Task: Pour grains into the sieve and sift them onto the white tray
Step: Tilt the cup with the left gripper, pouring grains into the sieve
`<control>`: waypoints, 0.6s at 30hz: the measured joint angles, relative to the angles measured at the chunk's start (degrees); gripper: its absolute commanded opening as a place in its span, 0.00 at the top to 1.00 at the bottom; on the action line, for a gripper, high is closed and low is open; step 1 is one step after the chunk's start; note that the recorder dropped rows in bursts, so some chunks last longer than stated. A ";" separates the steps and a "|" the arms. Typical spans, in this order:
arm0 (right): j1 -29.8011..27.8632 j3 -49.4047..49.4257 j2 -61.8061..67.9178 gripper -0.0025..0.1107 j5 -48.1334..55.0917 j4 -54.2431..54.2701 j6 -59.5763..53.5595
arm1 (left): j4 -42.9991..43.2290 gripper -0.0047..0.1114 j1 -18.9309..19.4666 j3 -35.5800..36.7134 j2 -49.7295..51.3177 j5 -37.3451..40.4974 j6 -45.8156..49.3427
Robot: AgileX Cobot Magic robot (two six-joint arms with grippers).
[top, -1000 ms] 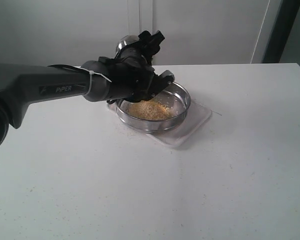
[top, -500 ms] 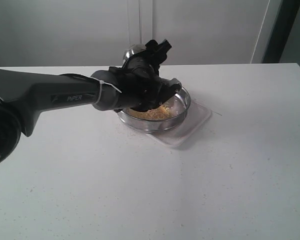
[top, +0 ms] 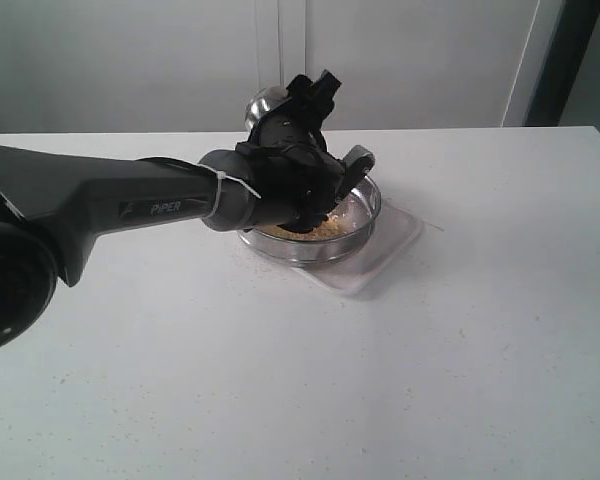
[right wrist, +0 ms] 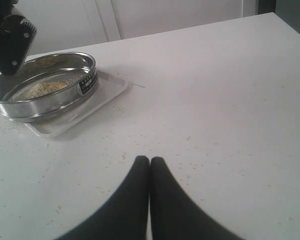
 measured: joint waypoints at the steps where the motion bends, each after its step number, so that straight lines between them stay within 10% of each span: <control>1: 0.00 0.00 0.00 0.98 0.00 0.00 0.00 | 0.00 0.96 0.09 0.00 0.00 0.00 0.00; 18: 0.00 0.00 0.00 0.98 0.00 0.00 0.00 | -0.12 0.96 0.20 0.00 0.21 8.57 -5.24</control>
